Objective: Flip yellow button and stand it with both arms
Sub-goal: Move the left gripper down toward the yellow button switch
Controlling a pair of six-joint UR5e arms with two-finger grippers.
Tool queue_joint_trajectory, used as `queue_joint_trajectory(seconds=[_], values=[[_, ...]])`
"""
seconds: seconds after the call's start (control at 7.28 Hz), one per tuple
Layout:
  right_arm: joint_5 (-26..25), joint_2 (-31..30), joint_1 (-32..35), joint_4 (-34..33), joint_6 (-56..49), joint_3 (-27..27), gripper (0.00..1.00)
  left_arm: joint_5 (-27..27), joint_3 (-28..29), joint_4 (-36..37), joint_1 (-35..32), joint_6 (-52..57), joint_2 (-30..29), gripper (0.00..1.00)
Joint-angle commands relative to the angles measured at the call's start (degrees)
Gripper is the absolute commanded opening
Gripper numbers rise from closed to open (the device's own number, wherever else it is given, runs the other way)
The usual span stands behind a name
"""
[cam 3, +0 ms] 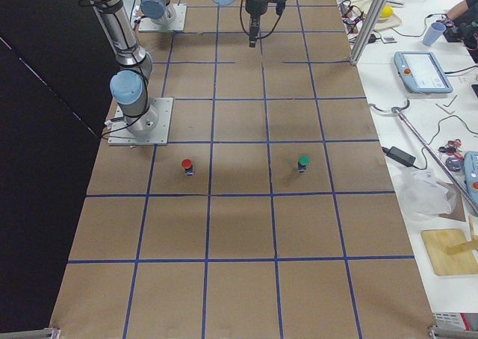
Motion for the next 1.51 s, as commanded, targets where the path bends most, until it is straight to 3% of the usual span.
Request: queue_joint_trajectory(seconds=[0.0,0.27,0.69,0.96,1.1,1.37], values=[[0.1,0.0,0.0,-0.1,0.0,0.0,1.0,0.0,-0.3,1.2,0.1,-0.2,0.1,1.0],[0.1,0.0,0.0,-0.1,0.0,0.0,1.0,0.9,-2.0,0.8,2.5,3.3,0.1,1.0],[0.1,0.0,0.0,-0.4,0.0,0.0,1.0,0.5,-10.1,2.2,18.9,35.3,-0.2,1.0],[0.1,0.0,0.0,-0.4,0.0,0.0,1.0,0.5,-14.7,10.3,27.3,58.1,-3.4,1.0],[0.0,0.0,0.0,-0.4,0.0,0.0,1.0,0.6,-17.4,19.7,29.2,66.1,-6.1,1.0],[0.0,0.0,0.0,-0.4,0.0,0.0,1.0,0.6,-23.8,27.7,32.1,81.4,-8.6,1.0]])
